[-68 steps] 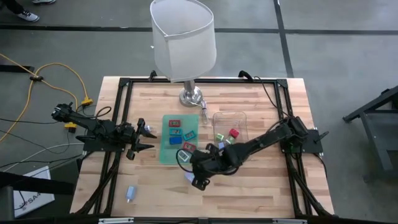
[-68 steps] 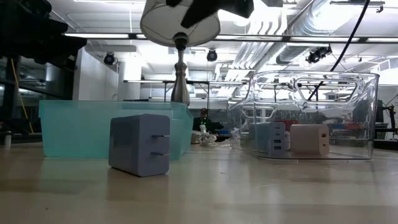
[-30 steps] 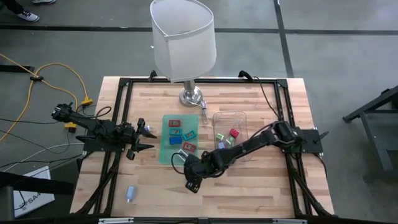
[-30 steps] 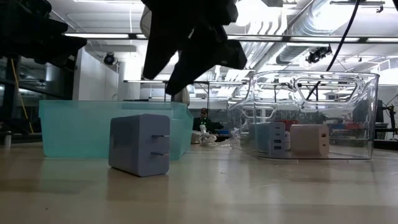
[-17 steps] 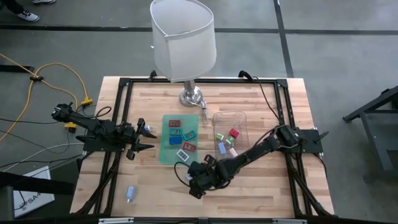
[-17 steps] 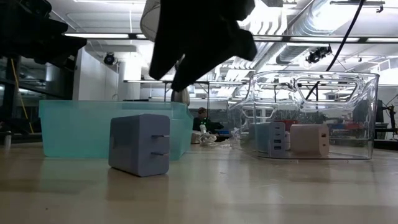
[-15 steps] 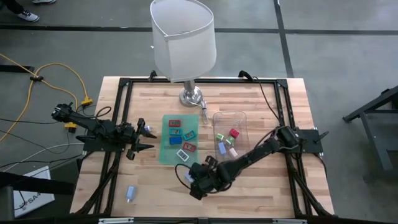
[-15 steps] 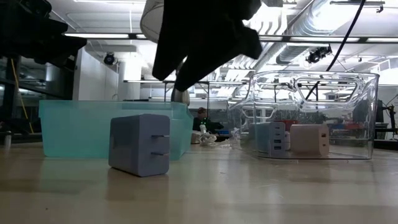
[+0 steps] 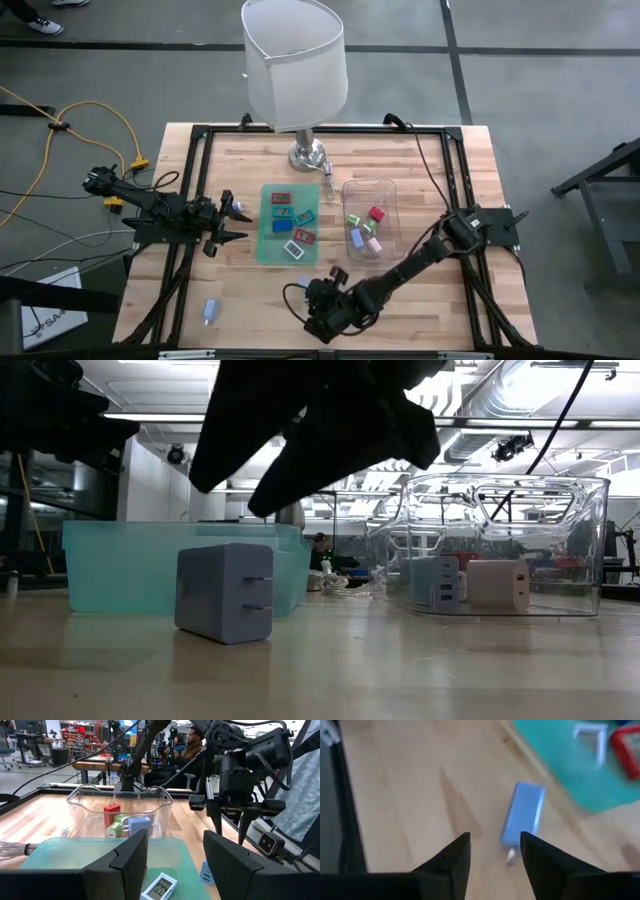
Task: Pick & Place Office items
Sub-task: Put the right violet charger adapter into the transparent bin
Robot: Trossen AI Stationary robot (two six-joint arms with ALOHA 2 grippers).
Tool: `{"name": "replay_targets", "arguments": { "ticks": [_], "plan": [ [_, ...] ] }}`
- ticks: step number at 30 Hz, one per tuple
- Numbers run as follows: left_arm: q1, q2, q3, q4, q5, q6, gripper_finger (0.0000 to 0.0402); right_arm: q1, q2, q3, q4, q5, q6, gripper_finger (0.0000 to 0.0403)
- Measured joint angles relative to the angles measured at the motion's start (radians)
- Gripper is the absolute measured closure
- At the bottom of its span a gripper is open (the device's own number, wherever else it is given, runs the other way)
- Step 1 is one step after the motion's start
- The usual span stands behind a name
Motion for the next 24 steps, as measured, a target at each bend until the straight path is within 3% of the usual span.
{"name": "replay_targets", "arguments": {
  "ticks": [10, 24],
  "plan": [
    [0.0, 0.0, 0.0, 0.0, 0.0, 0.0, 0.0216, -0.024, 0.0, 0.0, -0.008, 0.042, 0.029, 0.0181],
    [0.0, 0.0, 0.0, 0.0, 0.0, 0.0, 0.0216, -0.057, 0.0, 0.0, -0.009, 0.011, 0.111, 0.0187]
  ]
}}
